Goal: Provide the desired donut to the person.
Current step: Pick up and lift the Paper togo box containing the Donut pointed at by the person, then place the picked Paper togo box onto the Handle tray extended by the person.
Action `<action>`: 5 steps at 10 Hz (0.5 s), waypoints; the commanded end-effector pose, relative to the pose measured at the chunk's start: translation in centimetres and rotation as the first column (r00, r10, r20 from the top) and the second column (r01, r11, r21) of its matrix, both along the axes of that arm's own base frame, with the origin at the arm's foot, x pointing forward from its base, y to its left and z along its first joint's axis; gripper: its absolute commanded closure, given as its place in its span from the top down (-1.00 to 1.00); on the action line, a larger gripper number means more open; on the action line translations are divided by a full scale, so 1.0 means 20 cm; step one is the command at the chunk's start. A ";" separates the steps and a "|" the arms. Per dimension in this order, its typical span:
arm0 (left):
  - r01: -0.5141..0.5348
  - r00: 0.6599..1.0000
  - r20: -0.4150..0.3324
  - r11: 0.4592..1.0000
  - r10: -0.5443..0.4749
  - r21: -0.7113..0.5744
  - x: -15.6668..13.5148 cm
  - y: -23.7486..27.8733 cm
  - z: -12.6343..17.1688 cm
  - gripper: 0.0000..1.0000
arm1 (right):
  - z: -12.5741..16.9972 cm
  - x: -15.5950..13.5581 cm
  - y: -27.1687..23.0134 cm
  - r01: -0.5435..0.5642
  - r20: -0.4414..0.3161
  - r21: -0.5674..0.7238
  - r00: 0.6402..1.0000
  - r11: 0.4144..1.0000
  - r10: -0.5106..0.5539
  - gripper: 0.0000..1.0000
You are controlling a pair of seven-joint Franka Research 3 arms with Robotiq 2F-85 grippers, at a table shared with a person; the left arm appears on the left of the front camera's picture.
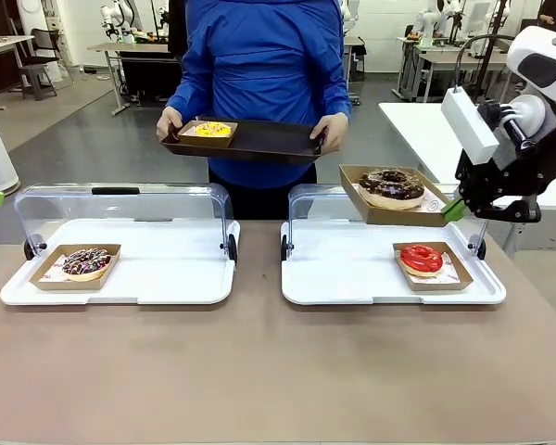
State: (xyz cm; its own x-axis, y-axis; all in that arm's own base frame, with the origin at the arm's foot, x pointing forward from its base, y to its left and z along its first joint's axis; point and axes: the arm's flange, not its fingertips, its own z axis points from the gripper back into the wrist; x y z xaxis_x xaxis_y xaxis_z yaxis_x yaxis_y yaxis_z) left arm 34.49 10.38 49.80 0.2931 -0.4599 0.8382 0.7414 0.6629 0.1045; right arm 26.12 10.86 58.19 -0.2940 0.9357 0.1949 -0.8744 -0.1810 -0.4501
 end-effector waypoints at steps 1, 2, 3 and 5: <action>0.000 1.000 0.002 1.000 0.000 -0.008 0.00 0.01 0.00 1.00 | -0.05 0.04 0.01 0.007 -0.025 -0.006 1.000 1.000 -0.007 -1.00; 0.000 1.000 0.002 1.000 0.000 -0.008 0.00 0.01 0.00 1.00 | -0.05 0.04 0.01 0.007 -0.025 -0.006 1.000 1.000 -0.007 -1.00; 0.000 1.000 0.002 1.000 0.000 -0.008 0.00 0.01 0.00 1.00 | -0.05 0.04 0.01 0.007 -0.025 -0.006 1.000 1.000 -0.007 -1.00; 0.000 1.000 0.002 1.000 0.000 -0.008 0.00 0.01 0.00 1.00 | -0.05 0.04 0.01 0.007 -0.025 -0.006 1.000 1.000 -0.007 -1.00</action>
